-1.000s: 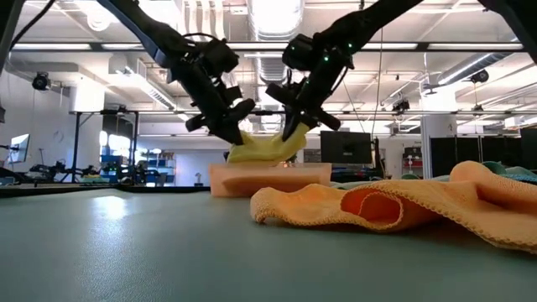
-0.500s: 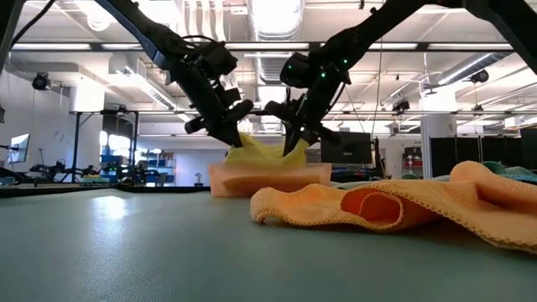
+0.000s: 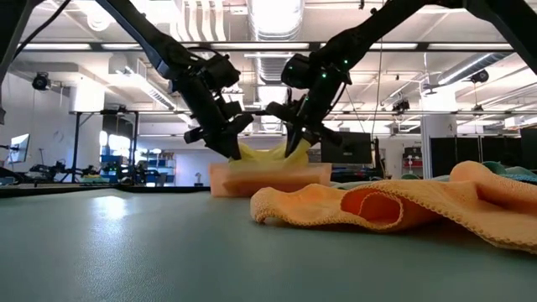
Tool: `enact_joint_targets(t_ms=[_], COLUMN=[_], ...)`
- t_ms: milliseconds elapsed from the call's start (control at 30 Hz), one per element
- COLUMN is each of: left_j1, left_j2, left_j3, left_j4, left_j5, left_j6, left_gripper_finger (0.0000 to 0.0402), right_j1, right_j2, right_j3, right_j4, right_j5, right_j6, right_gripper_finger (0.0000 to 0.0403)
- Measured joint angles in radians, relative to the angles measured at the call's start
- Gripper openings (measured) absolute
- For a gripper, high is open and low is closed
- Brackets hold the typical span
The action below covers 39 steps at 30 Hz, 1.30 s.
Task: Fold microfiber towels
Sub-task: Put the yellow towel into the orange bin
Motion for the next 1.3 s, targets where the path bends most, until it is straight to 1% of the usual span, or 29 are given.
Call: enact_joint_targets(t_ms=[333, 500, 667, 800, 933, 1100, 1167, 1300], left_j1=[0.000, 0.000, 0.000, 0.000, 0.000, 0.001, 0.002, 0.005], left_j2=[0.000, -0.002, -0.040, -0.103, -0.176, -0.248, -0.271, -0.300], left_j3=[0.008, 0.021, 0.032, 0.035, 0.034, 0.031, 0.029, 0.028], left_j4=[0.000, -0.001, -0.024, -0.062, -0.089, -0.106, -0.106, -0.105], left_j5=[0.002, 0.002, 0.007, 0.002, 0.001, -0.003, -0.009, -0.031], left_j6=[0.000, 0.001, 0.148, 0.175, 0.205, 0.269, 0.287, 0.316], left_gripper_finger=[0.0130, 0.0156, 0.0159, 0.0160, 0.0160, 0.0160, 0.0160, 0.0160], right_j1=[0.001, 0.001, 0.001, 0.000, 0.000, -0.006, -0.009, -0.011], right_j2=[0.000, 0.000, 0.000, 0.000, 0.000, 0.000, -0.001, -0.012], right_j3=[0.000, 0.000, 0.000, 0.000, 0.000, 0.007, 0.019, 0.064], right_j4=[-0.033, -0.033, -0.031, -0.052, -0.058, -0.060, -0.060, -0.121], right_j5=[0.000, 0.000, 0.000, 0.000, 0.001, 0.054, 0.060, 0.062], right_j6=[-0.001, -0.004, -0.008, 0.006, 0.006, 0.003, 0.003, -0.010], right_gripper_finger=[0.0059, 0.0059, 0.0059, 0.0068, 0.0091, 0.0125, 0.0140, 0.0167])
